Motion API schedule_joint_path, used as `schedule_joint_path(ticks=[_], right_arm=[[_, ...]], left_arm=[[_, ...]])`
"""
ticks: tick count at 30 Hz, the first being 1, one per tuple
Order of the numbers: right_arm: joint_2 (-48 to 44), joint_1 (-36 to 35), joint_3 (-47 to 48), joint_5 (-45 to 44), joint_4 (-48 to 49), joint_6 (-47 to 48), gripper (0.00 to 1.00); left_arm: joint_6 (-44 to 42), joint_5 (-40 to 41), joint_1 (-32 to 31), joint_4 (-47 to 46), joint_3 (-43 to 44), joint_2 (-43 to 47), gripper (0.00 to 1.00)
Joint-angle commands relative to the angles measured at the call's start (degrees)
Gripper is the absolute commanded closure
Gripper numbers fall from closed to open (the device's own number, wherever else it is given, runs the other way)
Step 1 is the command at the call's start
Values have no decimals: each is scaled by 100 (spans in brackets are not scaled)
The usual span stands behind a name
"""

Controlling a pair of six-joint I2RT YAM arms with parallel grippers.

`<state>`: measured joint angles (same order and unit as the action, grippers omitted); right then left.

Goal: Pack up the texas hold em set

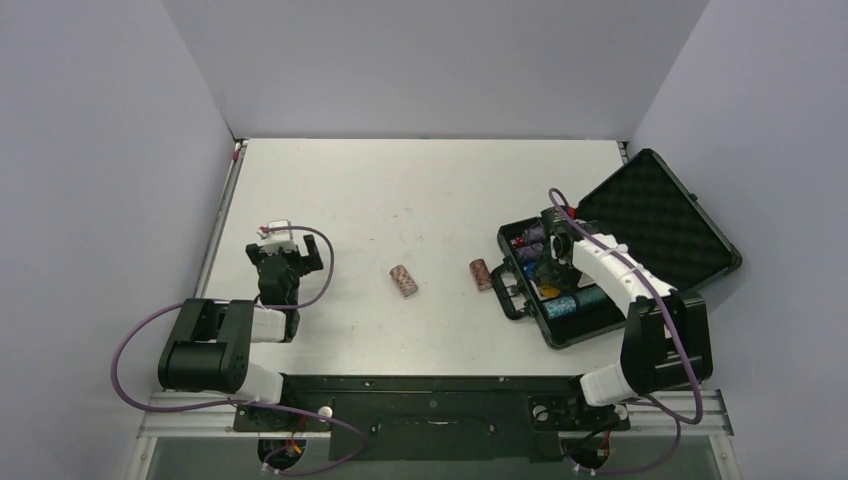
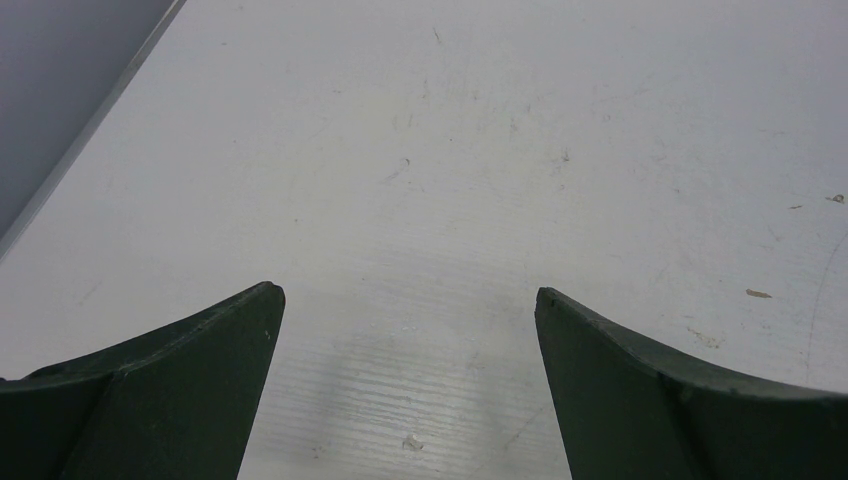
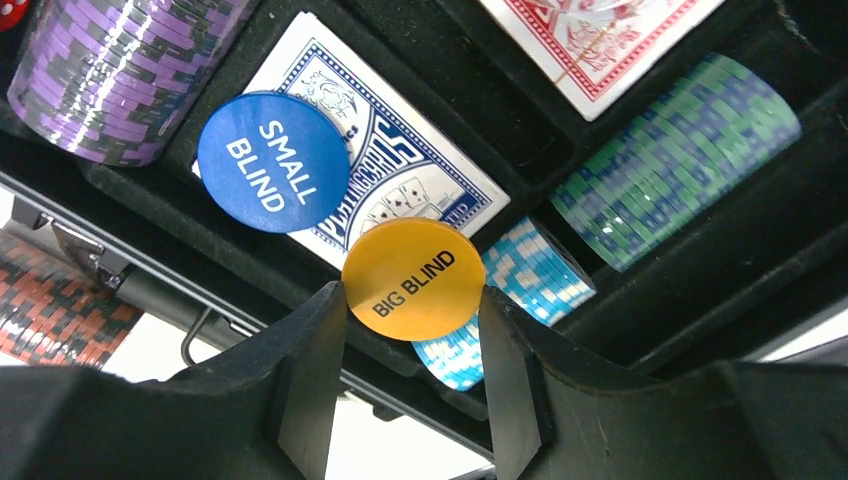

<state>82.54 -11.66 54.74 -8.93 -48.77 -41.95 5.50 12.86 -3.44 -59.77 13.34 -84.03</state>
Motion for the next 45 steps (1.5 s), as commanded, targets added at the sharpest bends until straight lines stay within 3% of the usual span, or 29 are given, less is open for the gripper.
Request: schedule_joint_path(ticks=[1, 10, 20, 24, 30, 35, 45], right_arm=[[234, 30, 210, 100, 259, 133, 76], [544, 49, 343, 218, 329, 171, 69], [392, 67, 432, 170, 194, 240, 39], [179, 72, 468, 108, 56, 248, 33], [-375, -103, 745, -19, -399, 233, 32], [-678, -664, 1320, -156, -947, 213, 31], [-659, -1447, 2150, 162, -886, 438, 32]], left_arm=[[-11, 28, -16, -294, 139, -7, 4], [-8, 23, -16, -294, 139, -1, 4], [-13, 23, -16, -295, 135, -5, 4], [-9, 23, -20, -294, 136, 0, 4], [-9, 23, -16, -292, 133, -8, 4], [-7, 21, -16, -299, 133, -7, 4], [-11, 24, -21, -298, 138, -6, 4]])
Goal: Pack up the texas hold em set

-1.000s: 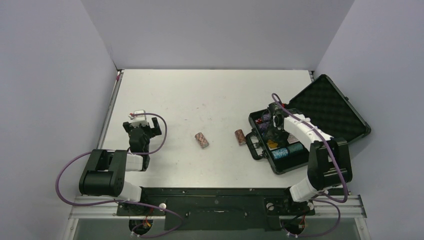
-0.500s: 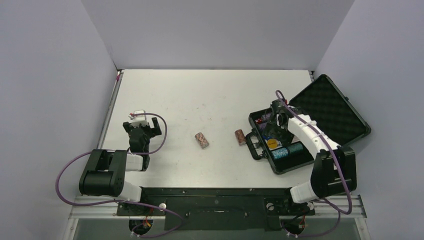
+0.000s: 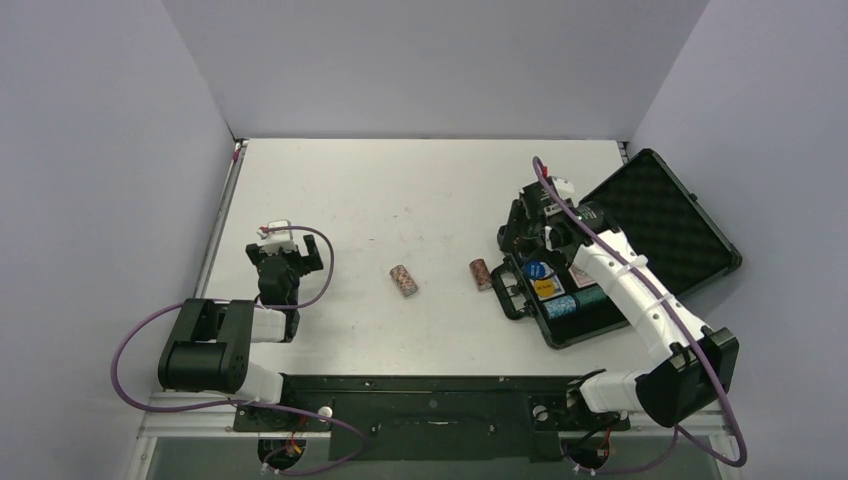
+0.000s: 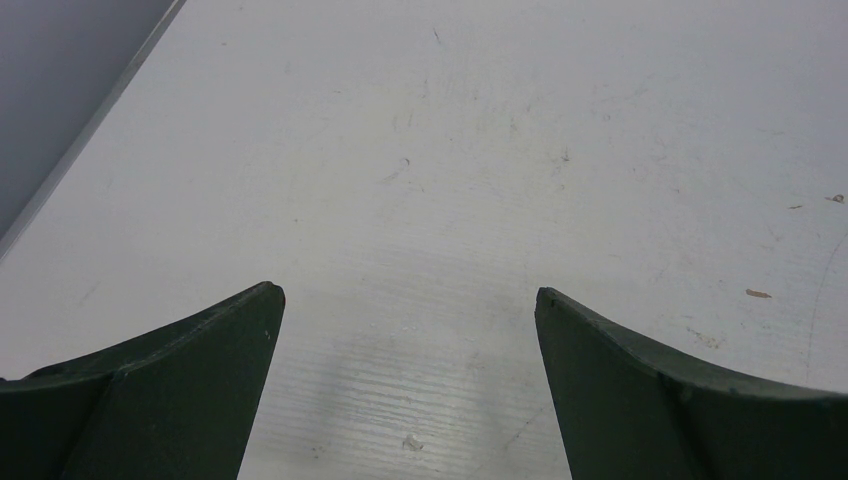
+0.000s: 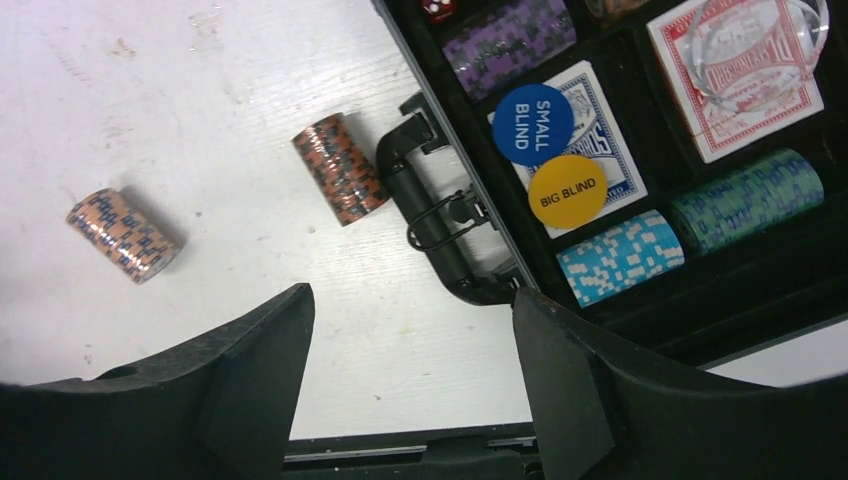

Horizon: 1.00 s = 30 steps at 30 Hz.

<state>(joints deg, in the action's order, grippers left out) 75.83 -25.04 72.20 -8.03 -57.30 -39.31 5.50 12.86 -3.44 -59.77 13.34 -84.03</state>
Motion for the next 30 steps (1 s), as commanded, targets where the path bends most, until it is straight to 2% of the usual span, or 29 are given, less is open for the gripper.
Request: schedule_joint_path(ticks=[1, 5, 11, 21, 30], right_arm=[[92, -154, 559, 86, -49, 245, 32], [288, -281, 950, 121, -188, 455, 32], [204, -575, 920, 331, -320, 396, 32], [-586, -1086, 30, 693, -125, -101, 32], [-549, -1553, -361, 374, 68, -432, 32]], left_arm=[[-9, 24, -19, -294, 137, -3, 4], [-12, 23, -17, -292, 133, -6, 4], [-14, 23, -16, -293, 137, -8, 4], [-14, 23, -16, -297, 133, -5, 4], [-13, 23, -22, -293, 138, -5, 4]])
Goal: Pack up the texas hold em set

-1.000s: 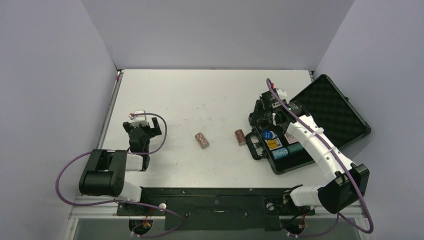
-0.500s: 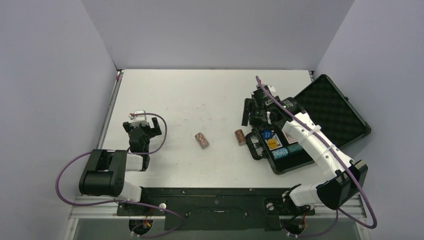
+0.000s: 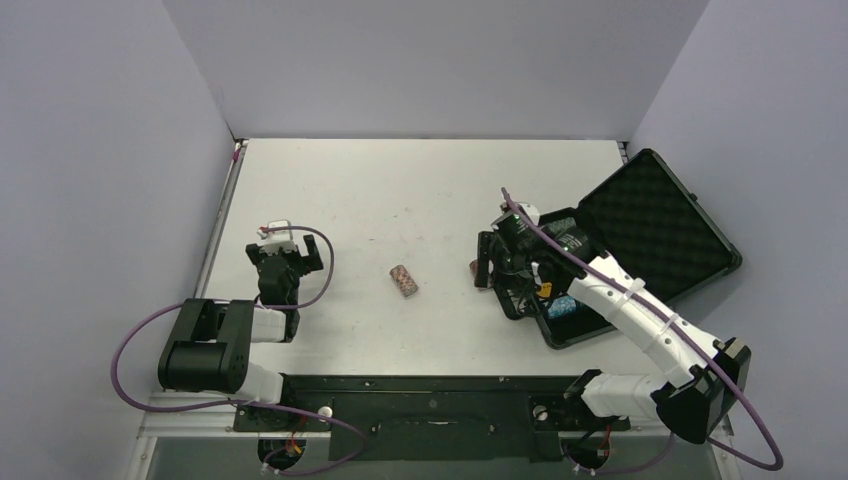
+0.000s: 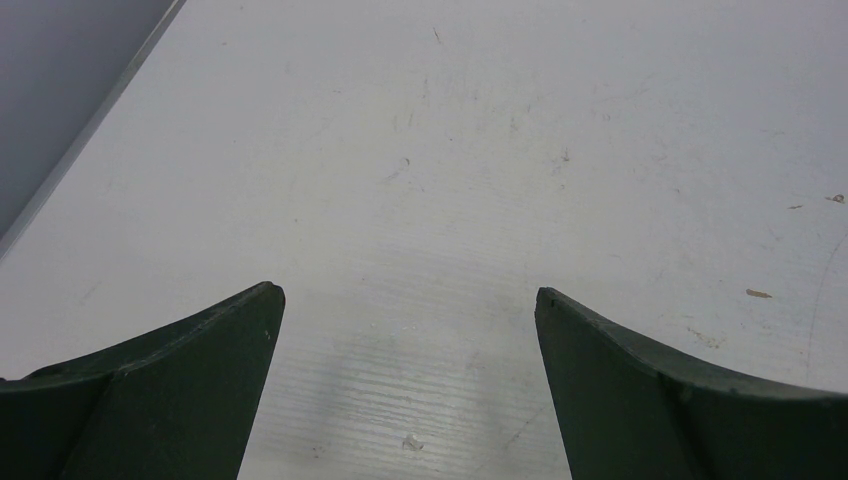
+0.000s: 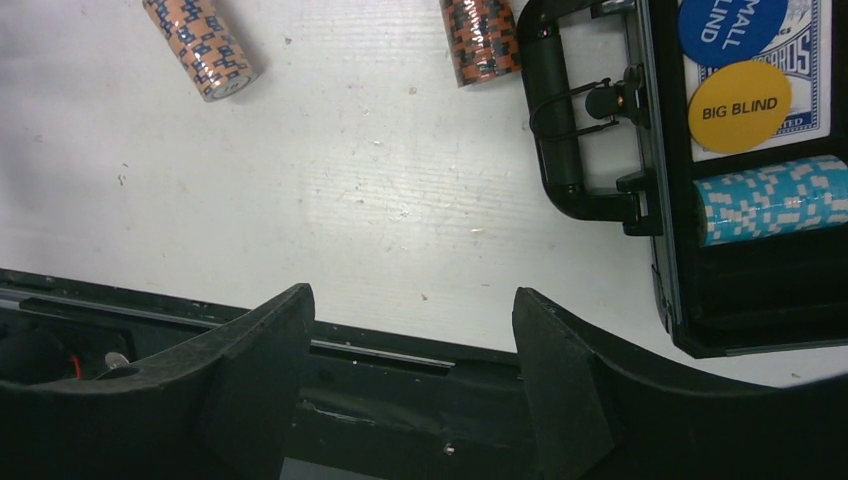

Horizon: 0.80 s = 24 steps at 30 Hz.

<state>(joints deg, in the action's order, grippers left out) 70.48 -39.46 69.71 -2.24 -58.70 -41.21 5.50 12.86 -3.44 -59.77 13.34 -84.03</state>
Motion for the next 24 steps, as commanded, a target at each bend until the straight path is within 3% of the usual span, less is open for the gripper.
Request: schedule_joint_path(ticks=[1, 6, 13, 15, 16, 17, 18, 20, 24], right_arm=[[-9, -134, -152, -230, 231, -249, 32], [297, -163, -242, -319, 463, -135, 32], [1288, -159, 534, -234, 522, 258, 32], [1604, -158, 863, -213, 431, 359, 32], [1806, -158, 1087, -197, 386, 385, 32], [1897, -158, 1193, -184, 306, 416, 32], [2046, -167, 1365, -137, 289, 436, 32], [2167, -169, 1504, -61, 257, 446, 32], [2250, -159, 1508, -9, 252, 506, 32]], left_arm=[[-14, 23, -19, -288, 141, -10, 4], [-14, 23, -16, -289, 140, -12, 4], [-5, 97, -23, -225, 134, 173, 4], [161, 321, -32, 493, 295, 642, 4], [395, 702, -29, 1547, 438, 818, 4], [1220, 1017, -15, 2307, 937, 1060, 4], [1509, 1577, -11, 3756, 1545, 1106, 4], [1781, 1627, 8, 5310, 2285, 1045, 4], [2141, 1070, 19, 6719, 2940, 1000, 4]])
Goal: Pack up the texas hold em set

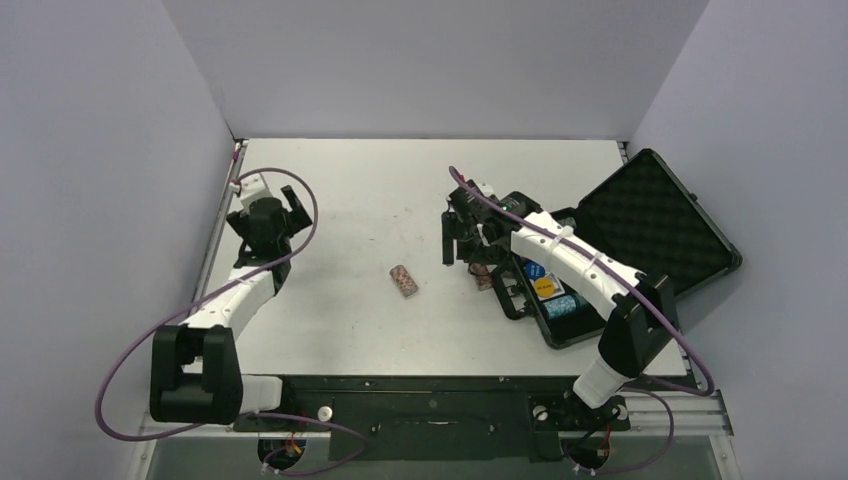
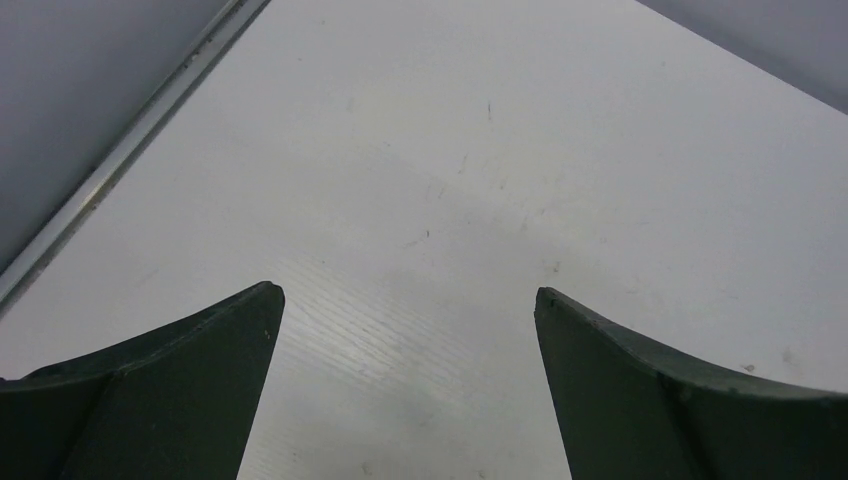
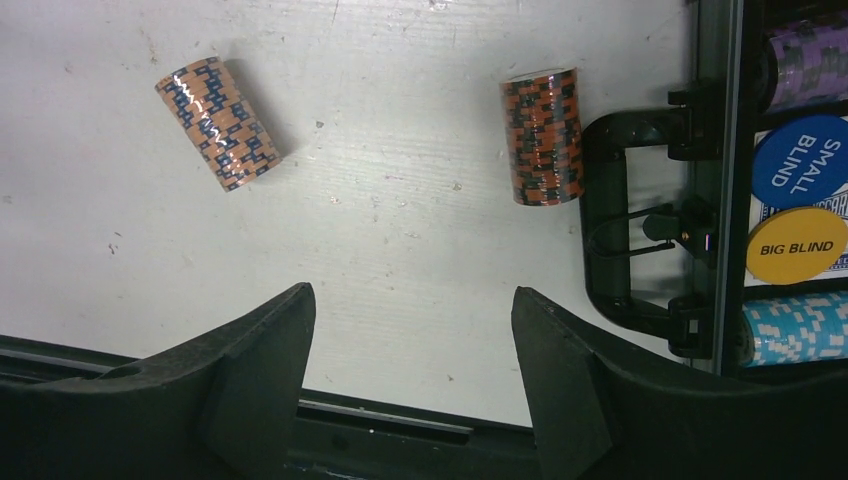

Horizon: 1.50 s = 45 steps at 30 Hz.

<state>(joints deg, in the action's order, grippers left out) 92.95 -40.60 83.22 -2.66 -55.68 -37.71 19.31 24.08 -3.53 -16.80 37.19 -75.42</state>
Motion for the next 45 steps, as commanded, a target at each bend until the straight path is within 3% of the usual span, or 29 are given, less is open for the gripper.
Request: schedule_joint_path(ticks=[1, 8, 10, 14, 17, 22, 35, 45], right_arm=[[8, -45, 137, 16, -42, 162, 32], [20, 106, -155, -28, 150, 266, 32], [105, 177, -198, -80, 196, 332, 33], [342, 399, -226, -202, 314, 506, 36], [601, 525, -127, -357, 330, 752, 38], [1021, 739, -28, -346, 366, 1032, 42], [1822, 940, 365, -21, 426, 1296, 56], [1997, 848, 213, -104, 441, 1326, 57]], left_arm=[[996, -335, 28, 2517, 580, 210, 4], [2160, -2153, -282, 3185, 668, 471, 1], [2301, -2205, -702, 3569, 875, 320, 0], [2542, -2250, -1423, 3999, 1146, 124, 11], [2706, -2286, -1774, 4191, 1263, 62, 17], [3020, -2349, -2292, 4392, 1393, -162, 20], [3032, -2807, -2452, 4438, 1669, -672, 26], [2914, -2873, -2531, 4447, 1928, -926, 26]])
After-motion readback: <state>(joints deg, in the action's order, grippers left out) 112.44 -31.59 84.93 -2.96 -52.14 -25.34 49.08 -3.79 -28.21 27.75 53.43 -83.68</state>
